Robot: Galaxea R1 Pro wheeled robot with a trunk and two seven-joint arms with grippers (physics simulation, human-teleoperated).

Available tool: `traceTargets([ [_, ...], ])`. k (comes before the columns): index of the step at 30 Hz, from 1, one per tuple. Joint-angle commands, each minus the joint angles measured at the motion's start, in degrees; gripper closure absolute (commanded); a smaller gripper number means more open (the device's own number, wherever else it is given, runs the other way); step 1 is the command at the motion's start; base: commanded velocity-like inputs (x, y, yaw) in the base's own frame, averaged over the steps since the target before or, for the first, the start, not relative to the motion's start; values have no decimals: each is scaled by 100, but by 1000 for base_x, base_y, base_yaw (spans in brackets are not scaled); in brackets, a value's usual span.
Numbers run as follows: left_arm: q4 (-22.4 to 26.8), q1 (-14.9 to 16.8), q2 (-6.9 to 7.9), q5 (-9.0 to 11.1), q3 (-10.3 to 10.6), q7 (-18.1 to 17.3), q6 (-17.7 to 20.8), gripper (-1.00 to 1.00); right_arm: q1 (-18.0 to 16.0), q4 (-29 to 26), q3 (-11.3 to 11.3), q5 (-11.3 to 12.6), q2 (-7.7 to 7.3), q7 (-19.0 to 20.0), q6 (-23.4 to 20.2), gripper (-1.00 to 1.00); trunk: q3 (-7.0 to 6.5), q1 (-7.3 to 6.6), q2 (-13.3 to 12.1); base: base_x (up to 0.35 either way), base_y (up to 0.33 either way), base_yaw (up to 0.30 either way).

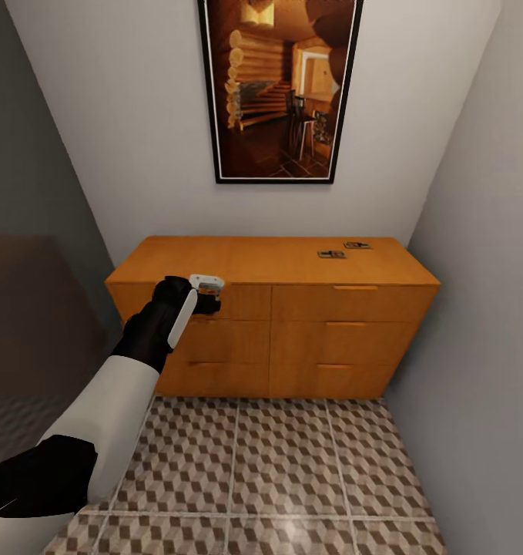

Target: Take the four mousetraps from the cabinet in the bathroom and place them on the bathroom floor. Make sure all four end up on the same floor surface, and ensure that at least two of them are either under or directly next to the same bathroom sink.

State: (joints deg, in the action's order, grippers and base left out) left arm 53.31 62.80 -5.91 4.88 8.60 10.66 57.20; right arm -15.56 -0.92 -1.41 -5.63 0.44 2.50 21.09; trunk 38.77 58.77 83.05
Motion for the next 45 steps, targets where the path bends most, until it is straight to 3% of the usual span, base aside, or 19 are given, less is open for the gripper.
traceTargets([
  [1, 4, 4, 2, 48, 10, 50, 20, 100, -2, 4, -9, -26, 0, -21, 18, 100, 5, -4, 3, -332, 0, 0],
  [14, -303, 3, 11, 51, 10, 39, 12, 100, -4, 4, -9, -25, 2, -26, 18, 100, 5, -4, 3, -163, 0, 0],
  [17, -525, 0, 11, 49, 10, 33, 6, 100, -4, -1, -7, -26, -1, -27, 18, 100, 5, -4, 3, -6, 0, 0],
  [20, -1154, 1, 20, 54, 10, 22, -98, 100, -5, -17, -2, -26, -7, -23, 21, 100, 5, -4, 3, -2, 0, 0],
  [22, -1913, -2, 33, 56, 10, 16, -618, 100, -2, -29, 4, -26, -10, -22, 30, 100, 5, -4, 3, 0, 0, 0],
  [23, -2393, -8, 38, 56, 7, 13, -1060, 100, -1, -36, 9, -26, -13, -22, 32, 100, 5, -4, 3, 0, 0, 0],
  [24, -3147, -19, 42, 57, 4, 5, -1827, 100, -4, -47, 16, -26, -17, -22, 34, 100, 5, -4, 3, 0, 0, 0],
  [27, -4520, -30, 42, 57, 8, -26, -3175, 100, -6, -76, 20, -26, -24, -7, 53, 100, 5, -4, 3, 0, 0, 0],
  [30, -5364, -54, 42, 65, 7, -166, -3984, 100, -5, -91, 24, -26, -26, 1, 80, 100, 5, -4, 3, 0, 0, 0],
  [33, -5658, -337, 97, 72, 3, -466, -4598, 100, -1, -115, 26, -31, -26, 4, 94, 100, 5, -4, 3, 0, 0, 0],
  [36, -5735, -653, 187, 68, 1, -586, -4816, 100, 0, -248, 21, -43, -26, -7, 109, 100, 5, -4, 3, 0, 0, 0],
  [40, -5756, -1095, 326, 64, 1, -636, -5296, 100, -2, -589, 25, -50, -35, -29, 93, 100, 5, -4, 3, 0, 0, 0],
  [42, -5761, -1349, 408, 71, 1, -709, -5777, 100, -1, -865, 26, -51, -39, -78, 70, 100, 5, -4, 3, 0, 0, 0],
  [45, -5768, -1665, 524, 79, 1, -833, -6208, 100, -1, -1205, 26, -52, -42, -249, 49, 100, 5, -4, 3, 0, 0, 0],
])
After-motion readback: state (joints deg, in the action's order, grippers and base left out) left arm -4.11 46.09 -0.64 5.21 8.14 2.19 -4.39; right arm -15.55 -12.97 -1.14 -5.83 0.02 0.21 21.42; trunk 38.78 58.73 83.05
